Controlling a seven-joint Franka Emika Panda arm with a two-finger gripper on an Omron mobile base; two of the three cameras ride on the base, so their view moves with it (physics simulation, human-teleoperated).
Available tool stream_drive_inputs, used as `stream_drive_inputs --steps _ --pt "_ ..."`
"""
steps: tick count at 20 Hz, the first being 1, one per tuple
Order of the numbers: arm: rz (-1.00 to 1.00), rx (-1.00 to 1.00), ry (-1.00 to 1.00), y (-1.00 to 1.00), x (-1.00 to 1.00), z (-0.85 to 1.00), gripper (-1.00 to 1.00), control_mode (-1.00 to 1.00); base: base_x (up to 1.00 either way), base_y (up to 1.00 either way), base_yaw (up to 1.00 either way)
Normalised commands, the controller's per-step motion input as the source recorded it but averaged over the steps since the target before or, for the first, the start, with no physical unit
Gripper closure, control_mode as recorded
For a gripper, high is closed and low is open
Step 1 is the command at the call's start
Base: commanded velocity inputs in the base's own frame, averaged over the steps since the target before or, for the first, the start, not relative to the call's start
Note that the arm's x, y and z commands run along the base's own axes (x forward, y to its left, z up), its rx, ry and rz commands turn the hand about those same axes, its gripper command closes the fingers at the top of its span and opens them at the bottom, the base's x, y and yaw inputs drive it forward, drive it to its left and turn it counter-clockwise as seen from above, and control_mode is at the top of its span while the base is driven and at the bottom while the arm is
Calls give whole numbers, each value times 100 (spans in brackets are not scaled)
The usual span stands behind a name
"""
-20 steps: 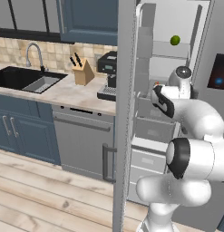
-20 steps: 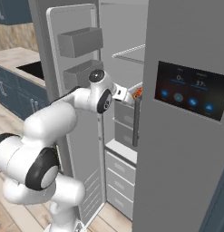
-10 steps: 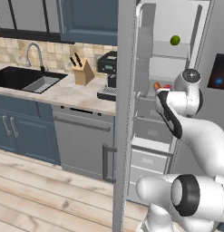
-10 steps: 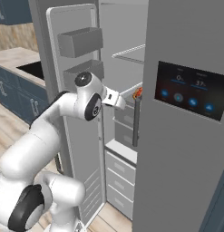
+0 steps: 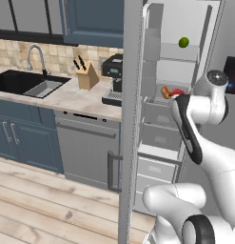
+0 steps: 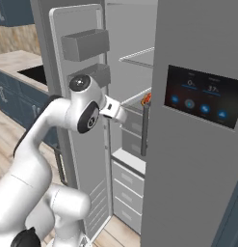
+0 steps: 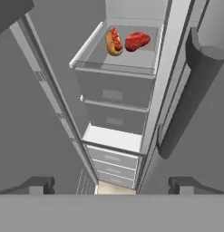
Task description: Store the hot dog in the freezer for long-term storage. Close the freezer door after placing the cooked food.
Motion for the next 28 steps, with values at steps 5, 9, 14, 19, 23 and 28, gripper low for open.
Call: stream_drive_inputs --steps 5,9,14,19,23,28 --pt "5 14 9 0 -89 25 -100 -100 0 0 0" --pt "0 -3 8 18 -86 1 -100 -100 0 0 0" --pt "-12 -7 20 18 -58 -1 -100 -100 0 0 0" --pt "-16 -7 35 3 -16 -30 -100 -100 0 0 0" --pt "-6 -1 28 1 -1 -30 -100 -100 0 0 0" --pt "1 2 3 19 -2 -19 -100 -100 0 0 0"
